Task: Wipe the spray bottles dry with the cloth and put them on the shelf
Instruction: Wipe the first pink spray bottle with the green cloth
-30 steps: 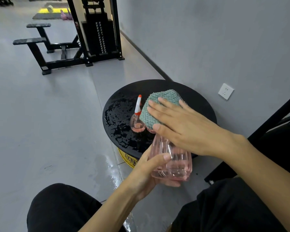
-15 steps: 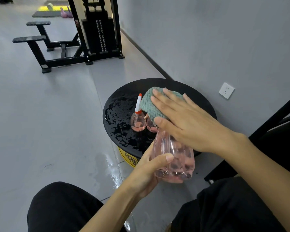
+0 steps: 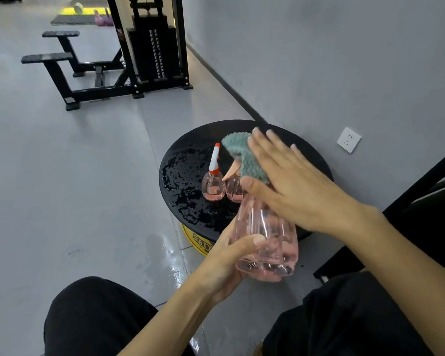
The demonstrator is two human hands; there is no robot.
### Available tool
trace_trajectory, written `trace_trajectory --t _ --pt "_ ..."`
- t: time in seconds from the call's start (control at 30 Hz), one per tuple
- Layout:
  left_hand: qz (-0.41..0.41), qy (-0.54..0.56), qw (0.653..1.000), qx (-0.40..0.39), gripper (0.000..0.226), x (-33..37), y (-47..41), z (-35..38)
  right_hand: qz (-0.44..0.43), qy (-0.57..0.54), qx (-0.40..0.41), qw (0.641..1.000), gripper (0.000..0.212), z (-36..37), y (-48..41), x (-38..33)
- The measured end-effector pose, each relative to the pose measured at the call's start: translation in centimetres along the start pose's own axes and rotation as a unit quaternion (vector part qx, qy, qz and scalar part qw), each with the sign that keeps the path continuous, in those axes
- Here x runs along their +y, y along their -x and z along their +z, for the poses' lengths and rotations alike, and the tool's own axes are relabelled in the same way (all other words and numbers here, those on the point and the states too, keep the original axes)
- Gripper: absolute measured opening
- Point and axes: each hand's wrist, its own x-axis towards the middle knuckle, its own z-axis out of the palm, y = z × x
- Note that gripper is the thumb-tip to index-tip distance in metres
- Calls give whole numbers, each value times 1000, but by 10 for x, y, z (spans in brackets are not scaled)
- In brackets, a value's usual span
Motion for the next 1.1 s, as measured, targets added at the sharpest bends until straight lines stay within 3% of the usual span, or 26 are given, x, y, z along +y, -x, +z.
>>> trace_trajectory --t 0.17,0.37,0.53,0.7,0.93,1.1 --pt "-2 13 1000 -2 80 -2 1 -1 -9 -7 3 1000 89 2 1 2" --pt "-19 -2 1000 -1 91 -1 1 -4 -40 6 -24 999 84 7 12 -4" --pt "-13 -1 1000 2 83 -2 0 -1 -17 -14 -2 1000 90 -2 -14 5" --pt "3 -12 1000 21 55 3 0 -8 -78 11 -24 997 87 7 2 -9" --pt "-2 -16 1000 14 85 -3 -2 -4 -38 -12 8 999 87 5 -22 2" --pt "3 -3 1000 25 51 -3 1 -10 -76 10 -11 997 88 14 -4 -5"
